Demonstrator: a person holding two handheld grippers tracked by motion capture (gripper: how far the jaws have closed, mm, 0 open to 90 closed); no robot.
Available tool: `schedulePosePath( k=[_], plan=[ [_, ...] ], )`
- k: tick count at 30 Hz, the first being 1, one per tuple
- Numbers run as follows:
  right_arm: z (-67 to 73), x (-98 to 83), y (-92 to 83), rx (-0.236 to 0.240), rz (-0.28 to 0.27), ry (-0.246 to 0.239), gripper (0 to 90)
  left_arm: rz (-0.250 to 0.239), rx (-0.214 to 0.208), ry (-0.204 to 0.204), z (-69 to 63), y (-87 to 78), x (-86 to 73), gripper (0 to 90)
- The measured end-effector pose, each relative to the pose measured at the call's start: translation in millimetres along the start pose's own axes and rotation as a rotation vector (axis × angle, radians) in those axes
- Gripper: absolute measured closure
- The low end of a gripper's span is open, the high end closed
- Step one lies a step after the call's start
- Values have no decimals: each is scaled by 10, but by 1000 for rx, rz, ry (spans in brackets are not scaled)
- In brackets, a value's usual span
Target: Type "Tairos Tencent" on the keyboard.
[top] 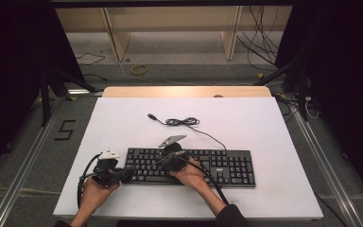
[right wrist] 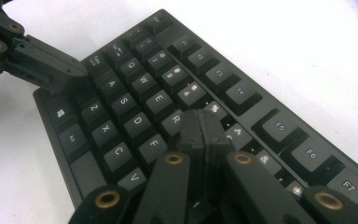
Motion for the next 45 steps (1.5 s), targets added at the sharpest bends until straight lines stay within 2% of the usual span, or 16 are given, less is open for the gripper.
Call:
schedulePosePath(
  k=[4, 19, 21, 23, 26, 29, 37, 45],
  plan=[
    [2, -10, 14, -3, 5, -13, 900, 1, -3, -1, -1, 1, -2, 895],
    [4, -10, 12, -6, 0, 8, 900, 2, -5, -3, 0, -1, 0, 894],
    [-2, -8, 1, -3, -2, 14, 900, -1, -9, -1, -4, -10, 7, 894],
    [-13, 8, -36, 1, -22, 27, 887, -25, -17, -6, -21, -36, 28, 892],
    [-30, 32, -104, -5, -44, 31, 859, -54, -37, -11, -41, -66, 53, 850],
    [-45, 41, -149, 0, -55, 35, 844, -59, -37, -6, -52, -72, 58, 849],
    [-79, 63, -248, 5, -92, 46, 782, -98, -72, 1, -85, -99, 87, 728],
    [-79, 65, -331, 9, -106, 41, 741, -112, -90, 10, -117, -99, 102, 633]
  ],
)
Point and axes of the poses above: each handheld gripper's, and its own axes: y roughly forward along the jaws, x roughly out of its top, z roughly to its left, the point moved 5 cm from there along y, roughly forward along the jaws, and after that the axes turned 15 degrees about -y, right-handed, at the moved point
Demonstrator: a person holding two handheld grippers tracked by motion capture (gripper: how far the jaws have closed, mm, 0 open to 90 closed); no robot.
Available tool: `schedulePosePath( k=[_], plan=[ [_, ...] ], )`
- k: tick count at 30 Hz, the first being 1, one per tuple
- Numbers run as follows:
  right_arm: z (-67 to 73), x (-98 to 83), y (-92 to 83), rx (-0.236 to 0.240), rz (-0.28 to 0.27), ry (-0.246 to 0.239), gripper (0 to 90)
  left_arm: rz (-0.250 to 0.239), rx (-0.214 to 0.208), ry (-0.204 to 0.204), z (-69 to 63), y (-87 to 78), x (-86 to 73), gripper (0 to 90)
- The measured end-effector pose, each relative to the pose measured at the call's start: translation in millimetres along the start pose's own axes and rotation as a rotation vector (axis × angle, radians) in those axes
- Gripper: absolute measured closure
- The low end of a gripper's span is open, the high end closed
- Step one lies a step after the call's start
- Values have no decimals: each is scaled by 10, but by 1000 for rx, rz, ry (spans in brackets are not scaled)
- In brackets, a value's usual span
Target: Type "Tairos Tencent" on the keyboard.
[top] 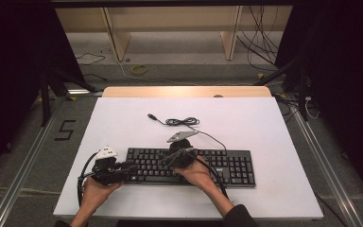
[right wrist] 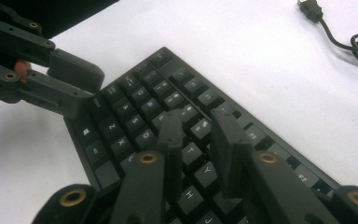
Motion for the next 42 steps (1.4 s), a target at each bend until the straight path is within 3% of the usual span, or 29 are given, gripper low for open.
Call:
schedulePosePath(
  k=[14, 42],
  plan=[
    [-1, -25, -109, 12, -29, 2, 615, -26, -7, -9, -11, 6, 37, 483],
    [38, -250, -302, 15, -31, 25, 467, -37, -9, -2, -32, 72, 125, 371]
  ],
)
Point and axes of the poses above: each handheld gripper's, and its own axes: y roughly forward along the jaws, x roughly out of its top, z roughly to its left, the point moved 5 cm from there along y, roughly forward along the jaws, and after that the axes turned 15 degrees about -y, right-handed, at the moved point
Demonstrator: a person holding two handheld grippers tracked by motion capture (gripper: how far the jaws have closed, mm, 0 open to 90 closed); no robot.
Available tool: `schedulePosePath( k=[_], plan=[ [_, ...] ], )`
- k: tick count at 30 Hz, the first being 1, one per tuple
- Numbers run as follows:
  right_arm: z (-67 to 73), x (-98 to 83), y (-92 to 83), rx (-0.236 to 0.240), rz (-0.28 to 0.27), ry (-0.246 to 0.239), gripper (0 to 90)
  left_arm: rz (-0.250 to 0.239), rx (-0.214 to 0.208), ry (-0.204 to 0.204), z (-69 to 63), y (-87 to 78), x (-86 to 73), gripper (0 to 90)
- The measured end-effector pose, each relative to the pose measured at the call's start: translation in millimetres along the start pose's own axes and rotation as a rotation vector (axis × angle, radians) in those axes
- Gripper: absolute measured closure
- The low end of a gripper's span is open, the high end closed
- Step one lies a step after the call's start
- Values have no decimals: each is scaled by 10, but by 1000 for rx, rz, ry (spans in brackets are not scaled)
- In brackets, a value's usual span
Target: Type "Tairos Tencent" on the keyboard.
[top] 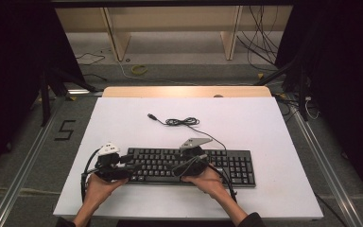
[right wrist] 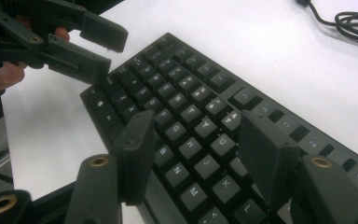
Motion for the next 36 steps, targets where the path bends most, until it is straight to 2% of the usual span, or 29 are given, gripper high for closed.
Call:
schedulePosePath(
  k=[11, 18, 22, 30, 36],
  plan=[
    [-3, -75, -120, -8, -17, 3, 457, 9, 0, 0, -16, 60, 43, 392],
    [9, -106, -171, -9, -25, -2, 451, 20, -3, 7, -19, 116, 79, 441],
    [10, -133, -193, -12, -26, -2, 445, 37, -5, 12, -42, 172, 95, 512],
    [17, -166, -227, -17, -27, -2, 422, 84, 8, 54, -82, 283, 102, 726],
    [24, -173, -222, -18, -26, -3, 412, 107, 16, 76, -98, 332, 98, 843]
  ],
)
Point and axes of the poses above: each handheld gripper's, and its own axes: y roughly forward along the jaws, x roughly out of its top, z roughly to its left, the point moved 5 cm from there along y, roughly forward along the jaws, and after that the axes turned 15 degrees about -y, right-handed, at the moved point
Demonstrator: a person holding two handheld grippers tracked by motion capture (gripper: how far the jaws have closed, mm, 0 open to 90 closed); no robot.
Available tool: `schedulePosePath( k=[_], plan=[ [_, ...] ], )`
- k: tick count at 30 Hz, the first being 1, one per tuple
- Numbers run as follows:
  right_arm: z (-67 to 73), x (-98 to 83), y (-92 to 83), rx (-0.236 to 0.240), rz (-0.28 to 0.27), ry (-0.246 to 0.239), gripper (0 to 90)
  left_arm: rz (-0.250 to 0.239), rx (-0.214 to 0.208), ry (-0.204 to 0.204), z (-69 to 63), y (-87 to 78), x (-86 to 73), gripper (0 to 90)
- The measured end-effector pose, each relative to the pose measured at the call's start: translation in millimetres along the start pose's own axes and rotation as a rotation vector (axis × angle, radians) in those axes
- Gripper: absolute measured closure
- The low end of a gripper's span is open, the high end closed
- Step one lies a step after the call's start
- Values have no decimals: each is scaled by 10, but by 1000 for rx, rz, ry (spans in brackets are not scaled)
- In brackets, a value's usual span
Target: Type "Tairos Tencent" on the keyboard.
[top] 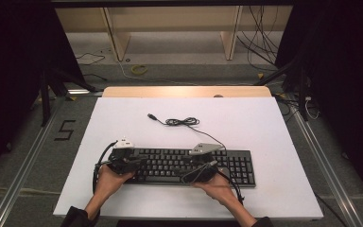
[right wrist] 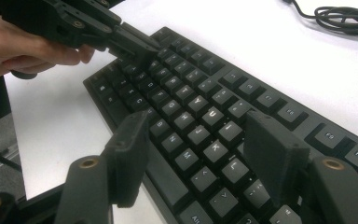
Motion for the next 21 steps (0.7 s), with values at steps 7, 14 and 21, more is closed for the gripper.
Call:
schedulePosePath(
  k=[7, 14, 21],
  plan=[
    [4, -4, 5, 0, 6, -5, 411, 12, 7, 19, -22, 57, 19, 892],
    [1, -4, 2, -4, 4, -6, 410, 31, 24, 22, -21, 124, 28, 893],
    [1, -3, 0, -5, 4, -7, 409, 40, 36, 16, 11, 169, 4, 895]
  ],
)
Point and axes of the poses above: each handheld gripper's, and its own axes: y roughly forward along the jaws, x roughly out of its top, z roughly to its left, the point moved 5 cm from there along y, roughly forward along the jaws, and after that the axes turned 15 degrees about -y, right-handed, at the moved point
